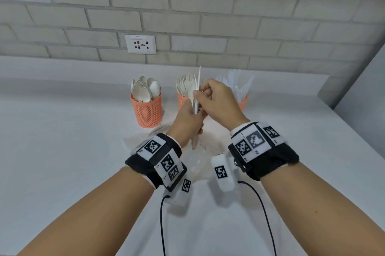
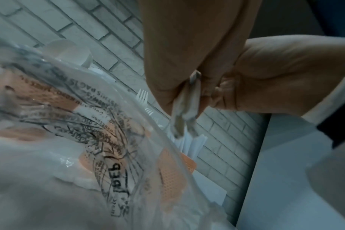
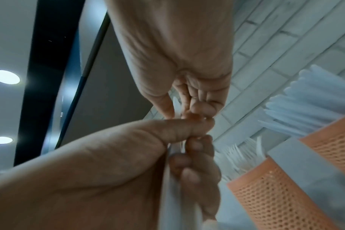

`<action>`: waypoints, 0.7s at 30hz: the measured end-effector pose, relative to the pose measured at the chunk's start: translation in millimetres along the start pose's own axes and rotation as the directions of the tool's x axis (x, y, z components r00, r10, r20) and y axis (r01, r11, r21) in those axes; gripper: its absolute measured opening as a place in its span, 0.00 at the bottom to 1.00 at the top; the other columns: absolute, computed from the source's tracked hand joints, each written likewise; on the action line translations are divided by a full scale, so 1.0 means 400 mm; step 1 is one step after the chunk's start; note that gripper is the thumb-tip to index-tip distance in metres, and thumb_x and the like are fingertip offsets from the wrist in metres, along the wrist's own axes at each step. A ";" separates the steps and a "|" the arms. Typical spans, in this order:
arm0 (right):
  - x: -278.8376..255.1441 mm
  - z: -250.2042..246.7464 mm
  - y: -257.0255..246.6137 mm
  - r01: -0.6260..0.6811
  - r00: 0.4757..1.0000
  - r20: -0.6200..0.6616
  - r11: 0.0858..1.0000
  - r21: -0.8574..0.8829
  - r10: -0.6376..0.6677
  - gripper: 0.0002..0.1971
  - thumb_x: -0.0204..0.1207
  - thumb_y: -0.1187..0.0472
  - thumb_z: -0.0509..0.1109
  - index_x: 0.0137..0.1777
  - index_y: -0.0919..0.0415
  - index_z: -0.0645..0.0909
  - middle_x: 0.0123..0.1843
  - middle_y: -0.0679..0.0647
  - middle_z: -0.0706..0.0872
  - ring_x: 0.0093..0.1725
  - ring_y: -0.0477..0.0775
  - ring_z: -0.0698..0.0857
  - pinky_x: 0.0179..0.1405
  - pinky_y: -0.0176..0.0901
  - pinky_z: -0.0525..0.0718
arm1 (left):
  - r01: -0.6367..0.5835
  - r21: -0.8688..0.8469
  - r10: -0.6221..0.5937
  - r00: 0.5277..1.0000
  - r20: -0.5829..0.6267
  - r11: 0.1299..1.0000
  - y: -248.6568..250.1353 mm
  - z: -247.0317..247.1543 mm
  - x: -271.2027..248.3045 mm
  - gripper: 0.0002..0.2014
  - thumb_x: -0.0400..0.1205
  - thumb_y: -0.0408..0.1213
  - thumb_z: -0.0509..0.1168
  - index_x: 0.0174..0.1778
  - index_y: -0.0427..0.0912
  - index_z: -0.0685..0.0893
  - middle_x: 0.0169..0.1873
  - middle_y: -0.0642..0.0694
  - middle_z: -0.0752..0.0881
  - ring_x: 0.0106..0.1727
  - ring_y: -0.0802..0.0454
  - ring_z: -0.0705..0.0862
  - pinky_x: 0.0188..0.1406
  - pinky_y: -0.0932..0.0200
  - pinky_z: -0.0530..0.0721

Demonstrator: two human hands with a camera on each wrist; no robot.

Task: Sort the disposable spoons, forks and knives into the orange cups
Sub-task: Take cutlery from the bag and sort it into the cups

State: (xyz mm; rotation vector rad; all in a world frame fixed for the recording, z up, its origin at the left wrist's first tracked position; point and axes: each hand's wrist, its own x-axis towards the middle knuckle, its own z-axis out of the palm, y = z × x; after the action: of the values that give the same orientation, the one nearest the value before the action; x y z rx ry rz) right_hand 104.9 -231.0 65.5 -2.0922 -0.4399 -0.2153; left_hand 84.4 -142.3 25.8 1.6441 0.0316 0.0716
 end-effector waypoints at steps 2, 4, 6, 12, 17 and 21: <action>0.016 -0.012 0.016 -0.071 0.997 0.026 0.994 0.081 0.069 0.04 0.80 0.63 0.64 0.43 0.60 0.76 0.37 0.58 0.84 0.34 0.55 0.84 0.33 0.40 0.84 | 0.024 -0.035 -0.023 0.999 0.026 0.999 -0.009 0.002 0.010 0.13 0.81 0.28 0.63 0.60 0.35 0.72 0.33 0.45 0.74 0.25 0.55 0.71 0.22 0.59 0.74; 0.023 -0.031 0.029 -0.157 0.987 0.068 0.959 0.234 0.145 0.06 0.81 0.67 0.60 0.43 0.60 0.76 0.36 0.56 0.84 0.28 0.49 0.80 0.19 0.31 0.76 | 0.060 -0.101 -0.054 0.997 0.054 0.993 -0.017 0.000 0.019 0.13 0.80 0.28 0.65 0.57 0.38 0.72 0.33 0.46 0.74 0.22 0.58 0.71 0.20 0.63 0.73; 0.026 -0.043 0.037 -0.193 0.980 0.109 0.931 0.308 0.167 0.04 0.82 0.65 0.59 0.48 0.62 0.75 0.36 0.54 0.83 0.28 0.47 0.79 0.17 0.31 0.74 | 0.050 -0.116 -0.039 0.995 0.090 0.992 -0.022 0.005 0.026 0.09 0.81 0.28 0.63 0.52 0.42 0.72 0.31 0.48 0.73 0.20 0.60 0.69 0.19 0.65 0.71; 0.048 -0.045 0.071 -0.199 0.979 0.096 0.949 0.246 0.181 0.09 0.83 0.55 0.61 0.48 0.61 0.75 0.35 0.55 0.84 0.27 0.49 0.78 0.16 0.30 0.72 | 0.006 0.046 -0.013 0.988 0.155 0.999 -0.020 0.039 0.043 0.11 0.81 0.30 0.64 0.50 0.49 0.70 0.34 0.49 0.72 0.30 0.56 0.70 0.25 0.62 0.73; 0.064 -0.084 0.098 -0.170 0.985 0.075 0.930 0.324 0.154 0.10 0.84 0.61 0.57 0.44 0.64 0.73 0.30 0.57 0.81 0.21 0.47 0.78 0.16 0.34 0.72 | -0.020 -0.063 0.036 0.961 0.273 0.998 -0.029 0.034 0.058 0.27 0.76 0.36 0.72 0.70 0.43 0.71 0.47 0.50 0.84 0.48 0.57 0.85 0.47 0.64 0.83; 0.093 -0.140 0.109 -0.081 0.986 -0.114 0.954 0.287 0.118 0.07 0.84 0.62 0.57 0.43 0.59 0.71 0.31 0.55 0.77 0.21 0.44 0.77 0.18 0.35 0.74 | 0.161 -0.252 -0.103 0.968 0.228 0.954 -0.027 0.041 0.069 0.09 0.84 0.44 0.60 0.52 0.42 0.73 0.30 0.49 0.71 0.26 0.55 0.70 0.22 0.68 0.72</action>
State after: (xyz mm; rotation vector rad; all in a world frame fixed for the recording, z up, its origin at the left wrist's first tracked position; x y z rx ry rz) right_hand 157.3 -291.1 73.1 -1.8025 -0.2682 -0.2151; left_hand 113.1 -156.0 14.5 1.3654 -0.0301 -0.1970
